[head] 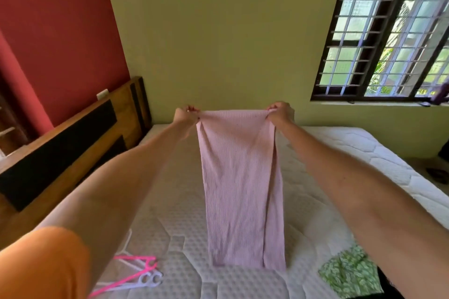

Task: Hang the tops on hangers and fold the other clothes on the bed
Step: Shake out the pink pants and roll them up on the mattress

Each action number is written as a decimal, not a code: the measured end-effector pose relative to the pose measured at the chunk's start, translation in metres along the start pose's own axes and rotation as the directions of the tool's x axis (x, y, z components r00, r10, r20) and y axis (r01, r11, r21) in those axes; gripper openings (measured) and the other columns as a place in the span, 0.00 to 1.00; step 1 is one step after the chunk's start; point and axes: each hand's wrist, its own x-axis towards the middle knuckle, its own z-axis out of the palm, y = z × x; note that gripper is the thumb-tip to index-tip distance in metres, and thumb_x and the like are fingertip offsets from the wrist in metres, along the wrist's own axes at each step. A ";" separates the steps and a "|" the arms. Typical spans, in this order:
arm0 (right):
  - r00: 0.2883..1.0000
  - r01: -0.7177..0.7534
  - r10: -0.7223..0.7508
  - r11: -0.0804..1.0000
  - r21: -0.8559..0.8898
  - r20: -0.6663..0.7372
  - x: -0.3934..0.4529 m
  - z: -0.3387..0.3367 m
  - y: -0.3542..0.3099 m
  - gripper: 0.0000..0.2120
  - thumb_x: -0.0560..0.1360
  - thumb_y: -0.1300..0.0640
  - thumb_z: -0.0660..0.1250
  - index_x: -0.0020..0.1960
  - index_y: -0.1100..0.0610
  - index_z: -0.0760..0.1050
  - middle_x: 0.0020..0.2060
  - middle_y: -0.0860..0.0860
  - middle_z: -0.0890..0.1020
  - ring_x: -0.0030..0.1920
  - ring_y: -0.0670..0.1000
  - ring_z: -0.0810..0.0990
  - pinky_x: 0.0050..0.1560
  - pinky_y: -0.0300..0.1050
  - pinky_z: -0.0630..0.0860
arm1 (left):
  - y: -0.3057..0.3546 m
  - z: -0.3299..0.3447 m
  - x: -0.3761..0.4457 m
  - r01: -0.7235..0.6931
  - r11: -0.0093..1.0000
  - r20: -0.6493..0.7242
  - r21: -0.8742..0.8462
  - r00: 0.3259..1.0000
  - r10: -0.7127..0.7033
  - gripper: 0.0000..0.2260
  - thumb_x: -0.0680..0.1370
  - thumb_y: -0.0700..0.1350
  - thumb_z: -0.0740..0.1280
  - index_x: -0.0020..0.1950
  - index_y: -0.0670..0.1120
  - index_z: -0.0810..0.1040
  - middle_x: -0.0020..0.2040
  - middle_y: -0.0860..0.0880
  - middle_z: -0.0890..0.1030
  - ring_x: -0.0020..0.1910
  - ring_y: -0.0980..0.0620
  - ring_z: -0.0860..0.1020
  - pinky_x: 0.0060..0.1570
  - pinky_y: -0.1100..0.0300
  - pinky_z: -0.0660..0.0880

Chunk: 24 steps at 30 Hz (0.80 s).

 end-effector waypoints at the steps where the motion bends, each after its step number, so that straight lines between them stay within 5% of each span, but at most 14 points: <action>1: 0.998 0.045 -0.044 0.999 0.012 -0.034 0.001 0.001 -0.002 0.09 0.72 0.70 0.62 0.43 0.61 0.79 0.50 0.56 0.83 0.50 0.52 0.79 0.49 0.39 0.73 | 0.000 0.002 0.002 -0.021 1.000 -0.022 -0.019 1.000 0.021 0.15 0.75 0.29 0.57 0.35 0.47 0.70 0.36 0.51 0.73 0.38 0.53 0.73 0.41 0.58 0.74; 6: 0.974 0.217 -0.211 0.974 0.070 -0.079 -0.023 -0.009 0.004 0.11 0.73 0.68 0.61 0.49 0.61 0.81 0.50 0.54 0.84 0.52 0.50 0.80 0.47 0.33 0.71 | 0.000 -0.012 -0.011 -0.168 0.986 -0.043 0.011 0.985 0.168 0.15 0.75 0.30 0.58 0.36 0.49 0.70 0.35 0.52 0.75 0.32 0.58 0.72 0.31 0.70 0.70; 11: 0.993 0.121 -0.121 0.992 0.045 0.006 -0.087 0.012 0.086 0.10 0.71 0.69 0.62 0.46 0.63 0.81 0.47 0.56 0.84 0.49 0.53 0.81 0.40 0.32 0.66 | -0.073 -0.017 -0.045 -0.225 0.940 0.028 0.255 0.974 0.225 0.10 0.75 0.34 0.59 0.37 0.44 0.75 0.38 0.44 0.80 0.42 0.46 0.79 0.43 0.56 0.75; 16: 0.964 -0.104 0.138 0.982 -0.156 0.228 -0.170 0.054 0.194 0.10 0.70 0.70 0.62 0.46 0.65 0.81 0.48 0.59 0.83 0.52 0.58 0.80 0.43 0.40 0.67 | -0.196 -0.016 -0.112 -0.077 0.784 0.256 0.616 0.961 -0.107 0.11 0.73 0.38 0.68 0.54 0.40 0.78 0.52 0.40 0.81 0.52 0.42 0.78 0.42 0.59 0.70; 20: 0.882 -0.131 0.241 0.951 -0.280 0.405 -0.243 0.084 0.259 0.10 0.69 0.72 0.62 0.47 0.67 0.79 0.47 0.60 0.83 0.51 0.60 0.79 0.40 0.38 0.65 | -0.285 -0.027 -0.164 -0.206 0.555 0.436 0.806 0.841 -0.320 0.21 0.73 0.41 0.71 0.64 0.42 0.73 0.64 0.44 0.75 0.61 0.45 0.75 0.57 0.58 0.69; 24: 0.755 -0.079 0.356 0.883 -0.463 0.550 -0.313 0.099 0.314 0.15 0.71 0.68 0.61 0.56 0.60 0.73 0.53 0.58 0.78 0.54 0.59 0.77 0.46 0.44 0.71 | -0.361 -0.040 -0.210 -0.178 0.500 0.415 0.848 0.809 -0.416 0.23 0.72 0.42 0.71 0.66 0.48 0.73 0.63 0.47 0.77 0.60 0.46 0.76 0.57 0.56 0.73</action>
